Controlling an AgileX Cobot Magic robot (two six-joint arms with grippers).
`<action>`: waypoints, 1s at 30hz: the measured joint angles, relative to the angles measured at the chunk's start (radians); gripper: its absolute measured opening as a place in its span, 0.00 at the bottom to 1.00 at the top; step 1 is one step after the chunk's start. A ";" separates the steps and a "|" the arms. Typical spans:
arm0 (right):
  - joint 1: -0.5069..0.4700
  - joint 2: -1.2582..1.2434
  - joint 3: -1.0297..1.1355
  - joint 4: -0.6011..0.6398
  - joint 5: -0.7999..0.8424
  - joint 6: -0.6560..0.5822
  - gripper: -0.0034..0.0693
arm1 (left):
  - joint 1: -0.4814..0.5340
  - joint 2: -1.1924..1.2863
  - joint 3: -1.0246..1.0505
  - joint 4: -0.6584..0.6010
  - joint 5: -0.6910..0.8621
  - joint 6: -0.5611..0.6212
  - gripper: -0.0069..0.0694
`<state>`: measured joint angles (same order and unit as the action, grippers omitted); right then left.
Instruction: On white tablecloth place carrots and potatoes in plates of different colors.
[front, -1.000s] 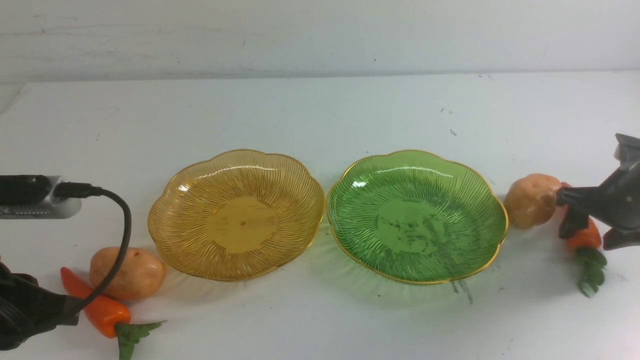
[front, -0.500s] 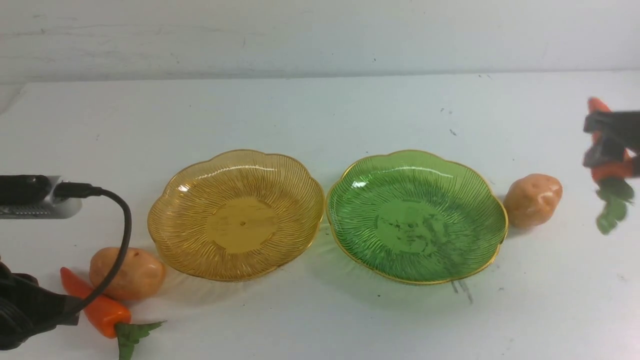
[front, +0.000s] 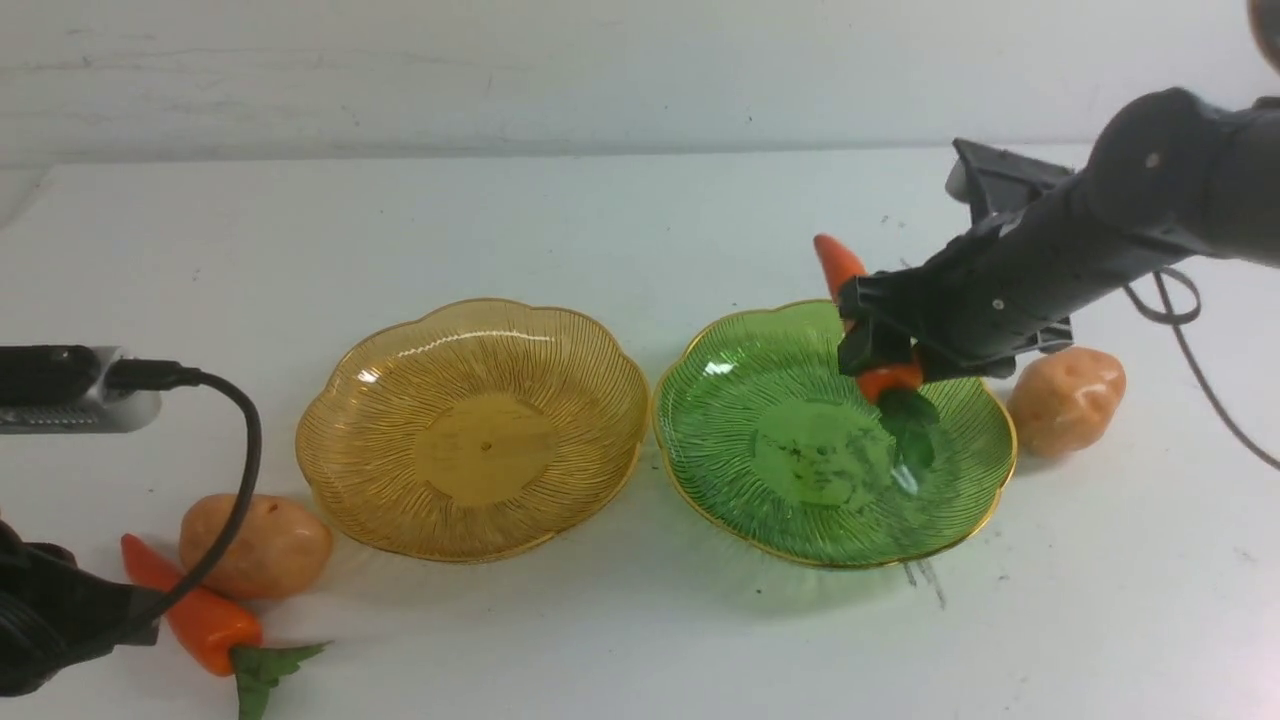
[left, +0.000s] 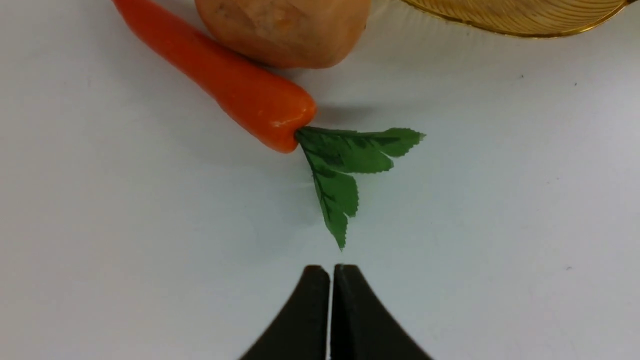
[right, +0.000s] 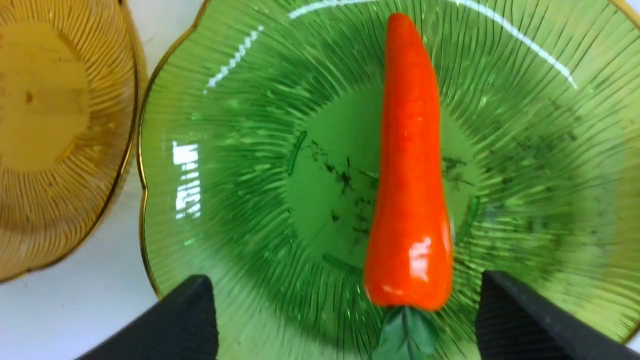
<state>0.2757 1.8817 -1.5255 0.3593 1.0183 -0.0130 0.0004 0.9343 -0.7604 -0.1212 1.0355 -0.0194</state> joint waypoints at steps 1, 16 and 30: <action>0.000 -0.006 -0.028 -0.020 0.049 -0.001 0.94 | 0.000 0.000 0.000 0.034 0.026 -0.033 0.09; 0.000 -0.402 0.081 -0.117 0.229 -0.015 0.28 | 0.049 0.117 -0.007 0.121 -0.012 -0.386 0.09; 0.000 -0.505 0.214 -0.065 0.234 -0.061 0.17 | 0.049 0.449 -0.088 0.028 -0.167 -0.385 0.32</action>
<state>0.2757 1.3768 -1.3118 0.2939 1.2524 -0.0740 0.0495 1.3831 -0.8481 -0.0929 0.8682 -0.4045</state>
